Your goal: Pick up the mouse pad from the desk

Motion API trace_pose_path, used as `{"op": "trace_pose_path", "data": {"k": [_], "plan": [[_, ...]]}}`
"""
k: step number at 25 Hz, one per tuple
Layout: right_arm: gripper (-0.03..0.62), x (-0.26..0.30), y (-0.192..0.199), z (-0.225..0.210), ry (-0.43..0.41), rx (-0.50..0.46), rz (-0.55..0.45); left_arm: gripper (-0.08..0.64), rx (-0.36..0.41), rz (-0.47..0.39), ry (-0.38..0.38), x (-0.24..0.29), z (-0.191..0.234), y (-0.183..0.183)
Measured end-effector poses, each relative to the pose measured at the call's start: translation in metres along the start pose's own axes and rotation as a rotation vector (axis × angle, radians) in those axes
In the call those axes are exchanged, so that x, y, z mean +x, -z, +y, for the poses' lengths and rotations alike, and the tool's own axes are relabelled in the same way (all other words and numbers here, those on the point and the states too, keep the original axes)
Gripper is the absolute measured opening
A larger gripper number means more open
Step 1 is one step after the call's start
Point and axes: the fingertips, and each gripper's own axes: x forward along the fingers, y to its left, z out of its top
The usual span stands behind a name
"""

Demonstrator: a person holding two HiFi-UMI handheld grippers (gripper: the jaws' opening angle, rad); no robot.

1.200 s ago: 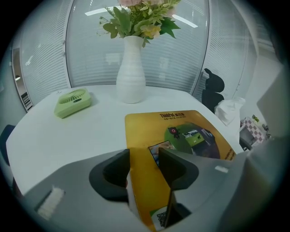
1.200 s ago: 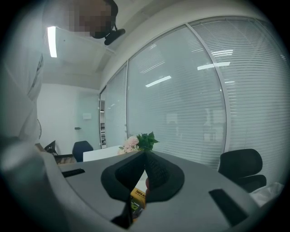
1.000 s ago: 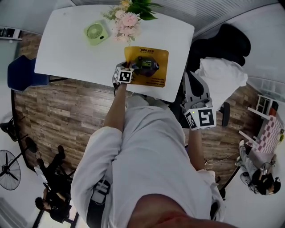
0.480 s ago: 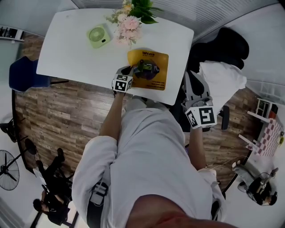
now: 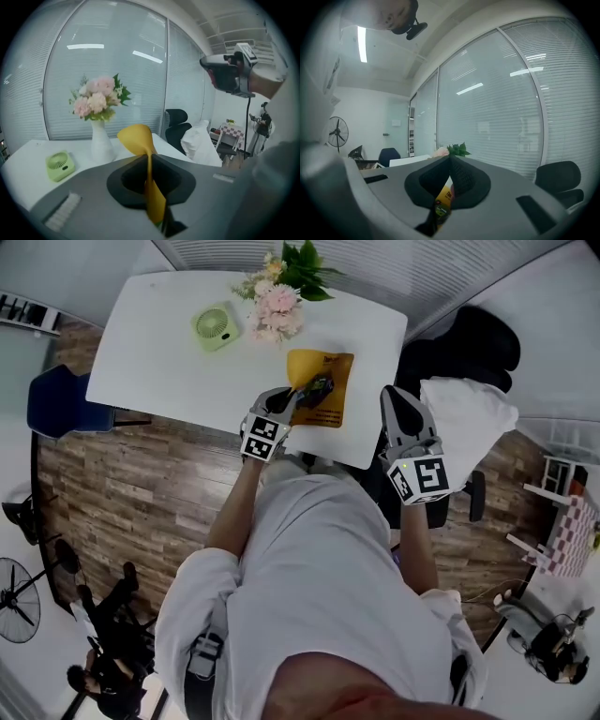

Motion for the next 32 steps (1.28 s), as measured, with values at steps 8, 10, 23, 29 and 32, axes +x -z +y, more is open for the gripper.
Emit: {"op": "trace_pose_path", "data": {"k": [8, 10, 23, 29, 32], "plan": [[0.003, 0.010, -0.016, 0.005, 0.005, -0.044, -0.044, 0.020, 0.118, -0.222, -0.043, -0.057, 0.009, -0.118], [0.003, 0.011, -0.027, 0.007, 0.008, -0.062, -0.067, 0.020, 0.136, -0.282, -0.060, -0.077, 0.013, -0.150], [0.002, 0.000, -0.109, 0.030, 0.002, -0.138, -0.244, 0.020, 0.075, -0.510, -0.072, -0.162, 0.002, -0.274], [0.002, -0.006, -0.117, 0.031, -0.001, -0.132, -0.261, 0.020, 0.098, -0.528, -0.090, -0.178, -0.008, -0.285], [0.002, -0.007, -0.114, 0.029, -0.007, -0.127, -0.256, 0.020, 0.092, -0.527, -0.080, -0.178, -0.013, -0.286]]}}
